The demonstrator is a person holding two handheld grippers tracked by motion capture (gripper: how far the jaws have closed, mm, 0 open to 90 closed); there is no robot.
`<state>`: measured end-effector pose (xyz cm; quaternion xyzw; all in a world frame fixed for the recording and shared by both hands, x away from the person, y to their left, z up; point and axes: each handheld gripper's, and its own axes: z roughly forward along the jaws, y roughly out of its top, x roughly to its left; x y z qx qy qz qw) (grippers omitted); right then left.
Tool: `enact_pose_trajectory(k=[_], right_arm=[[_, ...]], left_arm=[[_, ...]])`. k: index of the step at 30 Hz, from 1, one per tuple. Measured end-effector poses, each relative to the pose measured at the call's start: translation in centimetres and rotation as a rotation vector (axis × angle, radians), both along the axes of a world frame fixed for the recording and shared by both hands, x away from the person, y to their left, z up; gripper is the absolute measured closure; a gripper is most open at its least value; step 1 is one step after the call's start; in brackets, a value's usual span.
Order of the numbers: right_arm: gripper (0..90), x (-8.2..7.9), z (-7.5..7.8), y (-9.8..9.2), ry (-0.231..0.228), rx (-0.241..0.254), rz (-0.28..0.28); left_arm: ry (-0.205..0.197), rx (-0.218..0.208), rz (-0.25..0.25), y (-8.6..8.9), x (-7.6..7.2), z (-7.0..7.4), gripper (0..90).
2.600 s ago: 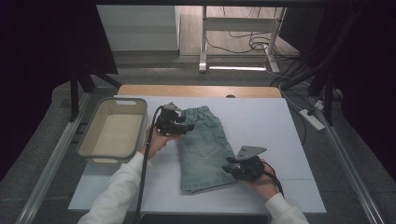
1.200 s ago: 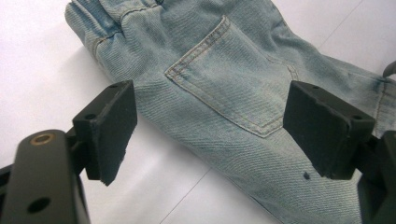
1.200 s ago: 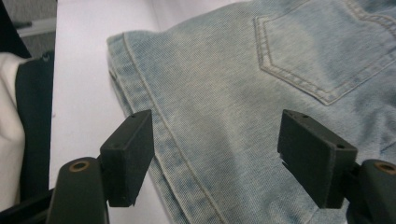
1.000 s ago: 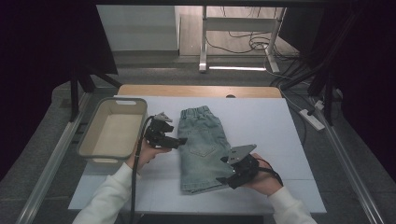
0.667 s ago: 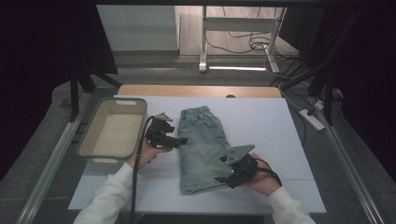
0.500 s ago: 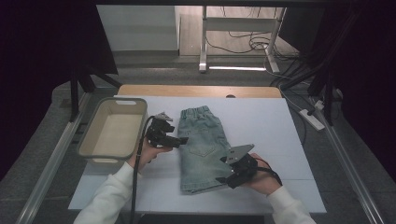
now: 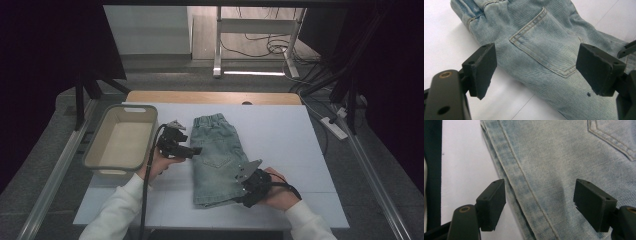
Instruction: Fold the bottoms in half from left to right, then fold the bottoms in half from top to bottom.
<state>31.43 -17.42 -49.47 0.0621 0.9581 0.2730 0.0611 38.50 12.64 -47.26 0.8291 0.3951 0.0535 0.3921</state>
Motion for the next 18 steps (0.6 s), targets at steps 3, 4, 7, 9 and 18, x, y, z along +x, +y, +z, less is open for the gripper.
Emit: enact_pose_trajectory(k=[3,4,7,9,18], right_arm=[[25.7,0.0,-0.1,0.0,0.004,-0.003,0.006],[25.7,0.0,-0.2,0.1,0.005,-0.004,0.008],[25.5,0.0,-0.4,0.2,0.002,-0.026,0.009],[25.5,0.0,-0.5,0.2,0.001,-0.031,0.007],[25.2,0.1,-1.3,0.4,-0.015,-0.094,0.012]], left_arm=[[0.002,-0.004,0.007,0.0,0.0,0.0,18.1],[0.001,-0.004,0.007,0.0,0.0,0.0,18.1],[-0.005,-0.001,0.005,0.0,-0.1,0.1,18.1],[-0.006,-0.001,0.004,0.0,-0.1,0.1,18.1],[-0.001,0.002,0.001,-0.1,0.0,-0.1,17.9]])
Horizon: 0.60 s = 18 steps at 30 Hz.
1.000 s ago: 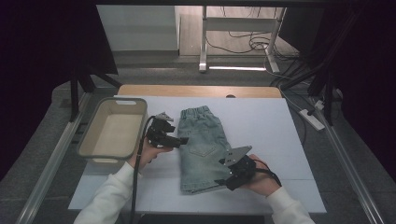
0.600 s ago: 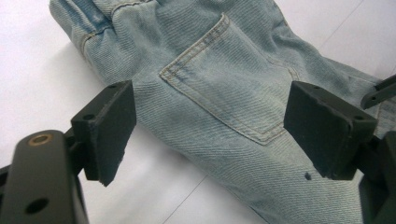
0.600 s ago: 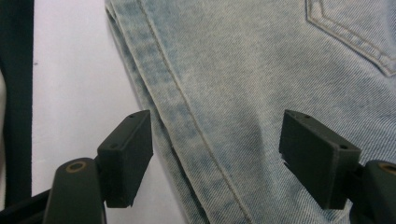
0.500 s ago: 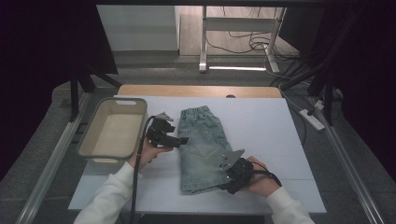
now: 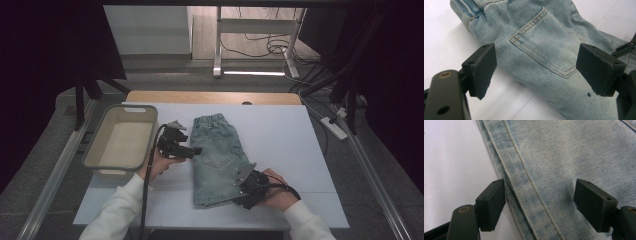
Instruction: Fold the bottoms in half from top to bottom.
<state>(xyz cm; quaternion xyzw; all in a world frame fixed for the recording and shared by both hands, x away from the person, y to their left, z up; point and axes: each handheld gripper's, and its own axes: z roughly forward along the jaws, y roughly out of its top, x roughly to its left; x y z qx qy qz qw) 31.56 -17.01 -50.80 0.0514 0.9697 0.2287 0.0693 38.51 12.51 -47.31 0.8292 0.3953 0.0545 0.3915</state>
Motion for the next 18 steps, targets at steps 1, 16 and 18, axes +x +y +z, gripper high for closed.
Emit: enact_pose_trajectory(k=[1,16,18], right_arm=[[25.3,0.03,-0.02,0.00,0.001,0.000,-0.001],[63.8,0.93,0.10,-0.07,-0.014,0.026,-0.016],[74.4,0.86,0.06,-0.02,-0.046,0.024,-0.020]], left_arm=[[0.001,-0.001,0.001,0.02,0.01,-0.02,17.9],[-0.001,0.003,0.003,0.02,0.08,-0.02,17.8],[0.000,0.004,0.002,0.01,0.09,-0.03,17.8]])
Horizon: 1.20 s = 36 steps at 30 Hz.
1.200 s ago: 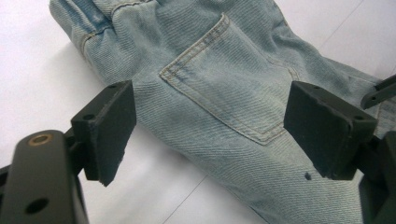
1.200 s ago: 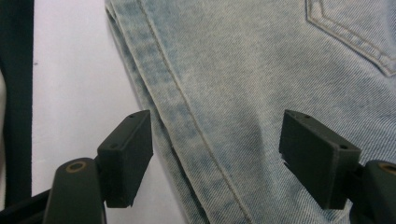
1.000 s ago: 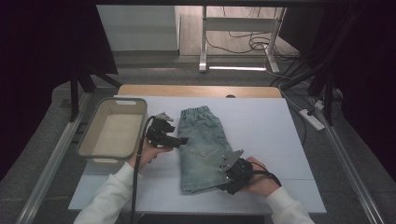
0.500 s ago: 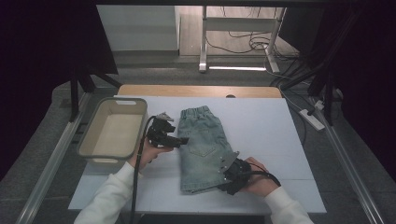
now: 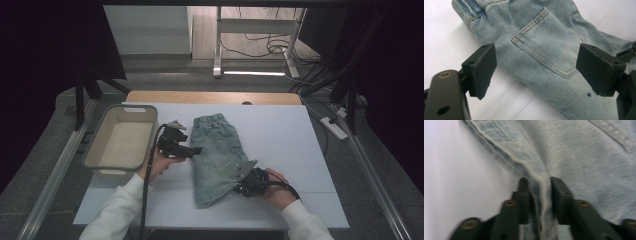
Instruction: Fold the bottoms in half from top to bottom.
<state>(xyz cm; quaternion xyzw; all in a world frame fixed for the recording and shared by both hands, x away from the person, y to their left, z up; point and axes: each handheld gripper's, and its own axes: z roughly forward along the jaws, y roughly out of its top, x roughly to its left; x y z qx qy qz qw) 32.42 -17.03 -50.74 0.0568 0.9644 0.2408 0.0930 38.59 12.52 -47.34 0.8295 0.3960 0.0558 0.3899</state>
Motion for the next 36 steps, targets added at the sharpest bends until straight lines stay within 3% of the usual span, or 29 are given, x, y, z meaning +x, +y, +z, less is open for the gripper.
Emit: enact_pose_trajectory(k=[3,8,13,17,27,36], right_arm=[[80.8,-0.1,0.0,0.1,-0.035,-0.010,-0.009],[81.7,-0.1,0.1,-0.3,0.025,0.028,-0.057],[81.8,-0.6,0.6,-0.9,0.049,0.077,-0.062],[81.8,-1.2,0.8,-1.0,0.076,0.090,-0.053],[81.8,-5.0,1.0,-0.8,0.118,0.106,-0.012],[80.3,-5.9,1.0,-1.3,0.138,0.109,0.005]], left_arm=[[0.000,0.000,-0.002,0.0,0.0,0.0,17.8],[-0.005,-0.001,0.000,0.1,0.1,0.1,17.8],[-0.007,-0.010,0.007,0.4,0.2,0.2,17.9],[-0.007,-0.017,0.011,0.6,0.3,0.3,17.9],[-0.005,-0.013,0.001,0.4,0.4,0.3,17.8],[-0.001,-0.009,-0.004,0.1,0.5,0.2,17.6]])
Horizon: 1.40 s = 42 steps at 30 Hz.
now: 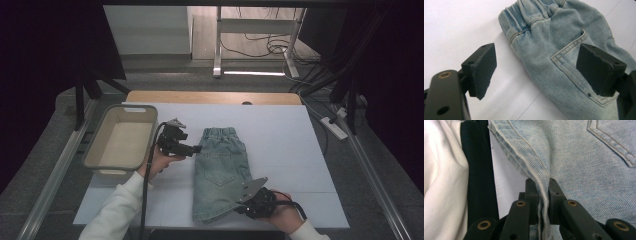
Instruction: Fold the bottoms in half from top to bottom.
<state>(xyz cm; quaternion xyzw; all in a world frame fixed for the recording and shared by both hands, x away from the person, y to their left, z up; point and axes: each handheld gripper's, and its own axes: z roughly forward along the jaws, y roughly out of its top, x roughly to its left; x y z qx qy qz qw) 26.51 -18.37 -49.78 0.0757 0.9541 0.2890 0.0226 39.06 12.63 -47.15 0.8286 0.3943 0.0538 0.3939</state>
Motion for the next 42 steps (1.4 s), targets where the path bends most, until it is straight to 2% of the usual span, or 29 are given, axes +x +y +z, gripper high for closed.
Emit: enact_pose_trajectory(k=[1,3,4,6,9,12,13,14,15,16,19,23,28,31,35,38,42], right_arm=[[80.3,0.0,0.0,0.0,0.000,0.000,0.000],[72.7,0.1,0.1,-0.2,0.022,0.025,0.003],[65.5,0.1,0.3,-0.3,0.031,0.048,0.007],[57.3,0.1,0.7,-0.4,0.032,0.086,-0.008],[48.7,0.4,1.8,-1.0,0.015,0.185,-0.046],[37.8,0.9,2.6,-1.6,-0.054,0.246,-0.144],[37.8,0.9,2.6,-1.6,-0.054,0.246,-0.144],[37.2,1.5,2.8,-2.1,-0.067,0.273,-0.194],[37.2,1.5,2.8,-2.1,-0.067,0.273,-0.194],[35.9,2.1,2.8,-2.4,-0.063,0.291,-0.240],[35.5,3.0,2.9,-2.7,-0.080,0.300,-0.299],[35.0,4.6,3.0,-2.8,-0.079,0.304,-0.352],[35.0,6.6,3.0,-2.8,-0.087,0.298,-0.387],[35.2,7.9,3.1,-2.7,-0.085,0.319,-0.420],[35.2,9.1,3.1,-2.8,-0.080,0.320,-0.441],[35.1,10.1,3.0,-2.8,-0.078,0.318,-0.459],[35.2,11.1,2.9,-2.6,-0.081,0.323,-0.478]], left_arm=[[0.000,0.000,0.000,0.0,0.0,0.0,17.5],[0.000,0.001,0.000,0.0,0.0,0.0,17.3],[0.000,-0.001,0.000,0.0,0.0,0.0,17.3],[0.001,0.000,0.000,0.0,0.0,0.0,17.3],[0.002,-0.001,0.003,0.0,0.1,0.0,17.3],[-0.001,0.001,0.003,-0.1,0.1,0.0,17.2],[-0.003,-0.001,0.005,-0.1,0.1,0.0,17.2],[-0.007,-0.004,0.006,-0.2,0.0,0.1,17.2],[-0.007,-0.004,0.006,-0.2,0.0,0.1,17.4],[-0.014,-0.001,-0.001,-0.2,0.1,0.2,18.6],[-0.013,-0.002,-0.002,-0.4,0.2,0.2,19.0],[-0.006,-0.003,0.002,-0.6,0.5,0.0,18.9],[0.003,-0.008,0.011,-0.7,1.0,-0.2,18.5],[0.006,-0.011,0.018,-0.9,1.3,-0.3,18.5],[0.016,-0.016,0.022,-1.4,1.9,-0.5,18.6],[0.024,0.004,0.015,-2.5,2.6,-0.7,18.5],[0.024,0.016,0.006,-3.1,2.9,-0.8,18.5]])
